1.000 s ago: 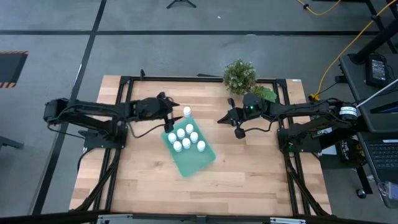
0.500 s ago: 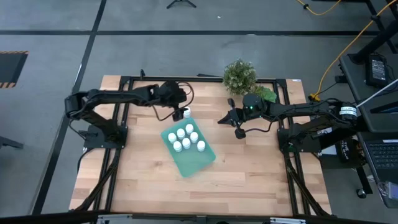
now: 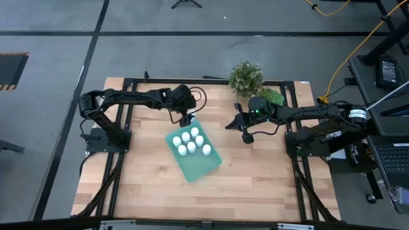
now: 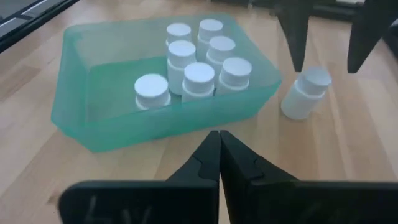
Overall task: Pick and place pill bottles into a basket
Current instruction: Put the white medicine bottle into the green bin
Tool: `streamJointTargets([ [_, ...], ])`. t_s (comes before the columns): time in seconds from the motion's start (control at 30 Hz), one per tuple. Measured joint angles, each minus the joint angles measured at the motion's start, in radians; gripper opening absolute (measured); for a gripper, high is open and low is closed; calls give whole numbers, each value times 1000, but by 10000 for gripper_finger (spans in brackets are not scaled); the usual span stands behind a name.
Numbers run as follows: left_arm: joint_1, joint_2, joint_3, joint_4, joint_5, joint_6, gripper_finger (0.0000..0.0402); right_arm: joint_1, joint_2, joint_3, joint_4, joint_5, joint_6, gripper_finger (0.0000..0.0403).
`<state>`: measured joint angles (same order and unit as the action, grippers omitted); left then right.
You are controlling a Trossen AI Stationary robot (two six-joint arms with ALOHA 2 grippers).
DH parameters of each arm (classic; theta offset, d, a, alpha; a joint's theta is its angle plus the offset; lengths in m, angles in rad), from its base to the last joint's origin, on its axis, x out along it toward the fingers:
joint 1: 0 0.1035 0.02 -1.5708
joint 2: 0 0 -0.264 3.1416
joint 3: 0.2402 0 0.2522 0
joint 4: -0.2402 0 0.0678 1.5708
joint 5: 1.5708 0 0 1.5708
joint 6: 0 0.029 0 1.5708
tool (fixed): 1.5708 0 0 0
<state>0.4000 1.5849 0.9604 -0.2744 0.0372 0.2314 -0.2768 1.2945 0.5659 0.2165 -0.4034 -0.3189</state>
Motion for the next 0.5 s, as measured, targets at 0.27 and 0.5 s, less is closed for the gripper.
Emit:
streamJointTargets([
  [0.27, 2, 48, 0, 1, 0, -6, 285, 0, 0, 0, -35, 0, 3, 16],
  [0.5, 2, 80, 0, 1, -9, -8, 285, 0, 0, 0, -35, 0, 4, 16],
])
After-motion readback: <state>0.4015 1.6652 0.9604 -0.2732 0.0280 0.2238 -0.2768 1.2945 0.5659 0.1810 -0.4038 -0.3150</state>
